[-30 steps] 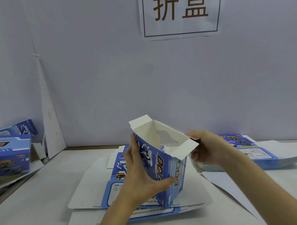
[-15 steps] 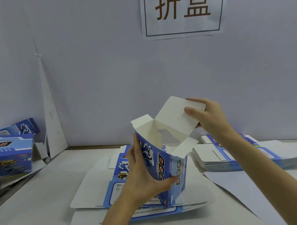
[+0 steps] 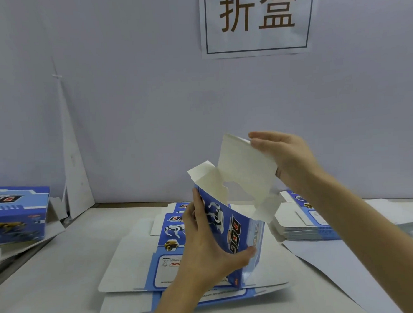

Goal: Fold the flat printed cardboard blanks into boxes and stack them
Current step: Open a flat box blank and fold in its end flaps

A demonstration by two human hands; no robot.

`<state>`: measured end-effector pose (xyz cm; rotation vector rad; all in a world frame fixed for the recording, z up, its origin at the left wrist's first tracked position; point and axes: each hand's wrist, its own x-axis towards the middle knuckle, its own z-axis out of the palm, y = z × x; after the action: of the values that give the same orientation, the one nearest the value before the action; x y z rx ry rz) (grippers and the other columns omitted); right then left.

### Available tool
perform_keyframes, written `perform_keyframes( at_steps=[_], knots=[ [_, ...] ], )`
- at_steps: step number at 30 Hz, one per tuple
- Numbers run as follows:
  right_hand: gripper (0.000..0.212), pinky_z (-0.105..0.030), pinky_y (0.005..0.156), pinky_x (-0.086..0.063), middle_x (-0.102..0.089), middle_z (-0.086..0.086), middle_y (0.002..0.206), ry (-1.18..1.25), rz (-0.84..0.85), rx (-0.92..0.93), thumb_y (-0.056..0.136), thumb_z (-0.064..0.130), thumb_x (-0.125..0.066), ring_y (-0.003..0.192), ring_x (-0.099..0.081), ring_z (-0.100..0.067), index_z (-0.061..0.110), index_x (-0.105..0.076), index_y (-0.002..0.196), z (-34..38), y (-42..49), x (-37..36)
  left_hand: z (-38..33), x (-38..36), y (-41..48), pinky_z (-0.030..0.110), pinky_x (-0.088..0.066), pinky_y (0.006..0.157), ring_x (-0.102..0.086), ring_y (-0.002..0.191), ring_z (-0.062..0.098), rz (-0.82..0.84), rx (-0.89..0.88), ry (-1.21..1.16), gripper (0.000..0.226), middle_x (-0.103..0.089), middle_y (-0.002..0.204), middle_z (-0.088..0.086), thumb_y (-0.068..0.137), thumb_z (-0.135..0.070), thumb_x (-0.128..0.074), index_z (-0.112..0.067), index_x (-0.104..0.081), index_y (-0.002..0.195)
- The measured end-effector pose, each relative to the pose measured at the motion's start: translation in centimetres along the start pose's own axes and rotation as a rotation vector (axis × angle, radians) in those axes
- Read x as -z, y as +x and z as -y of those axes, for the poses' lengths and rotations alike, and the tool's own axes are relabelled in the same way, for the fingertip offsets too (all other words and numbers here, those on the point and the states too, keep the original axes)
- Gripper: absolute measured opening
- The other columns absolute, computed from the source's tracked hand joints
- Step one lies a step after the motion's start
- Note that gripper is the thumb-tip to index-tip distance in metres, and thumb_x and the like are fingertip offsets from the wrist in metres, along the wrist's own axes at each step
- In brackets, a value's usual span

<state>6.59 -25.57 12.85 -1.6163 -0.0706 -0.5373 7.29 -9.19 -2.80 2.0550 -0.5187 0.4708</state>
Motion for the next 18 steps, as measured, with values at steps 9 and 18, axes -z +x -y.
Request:
perform_keyframes(
  at_steps=[9, 18],
  knots=[
    [0.018, -0.013, 0.054, -0.050, -0.066, 0.013, 0.081, -0.279, 0.004, 0.167, 0.085, 0.014, -0.067, 0.066, -0.061, -0.002, 0.032, -0.070, 0.088, 0.0, -0.1, -0.5, 0.3, -0.2, 0.1, 0.029, -0.038, 0.100, -0.016, 0.117, -0.008, -0.021, 0.023, -0.011, 0.137, -0.004, 0.131, -0.034, 0.049, -0.062, -0.083, -0.067, 0.034, 0.119],
    [0.039, -0.018, 0.084, -0.048, -0.062, 0.003, 0.122, -0.124, 0.035, 0.177, 0.086, 0.034, -0.068, 0.105, -0.060, -0.005, 0.030, -0.059, 0.123, 0.1, -1.1, 0.5, -0.7, 0.9, 0.1, 0.038, -0.040, 0.100, -0.027, 0.127, 0.010, -0.211, 0.119, -0.177, 0.138, -0.011, 0.131, -0.026, 0.041, -0.066, -0.080, -0.065, 0.028, 0.126]
  ],
)
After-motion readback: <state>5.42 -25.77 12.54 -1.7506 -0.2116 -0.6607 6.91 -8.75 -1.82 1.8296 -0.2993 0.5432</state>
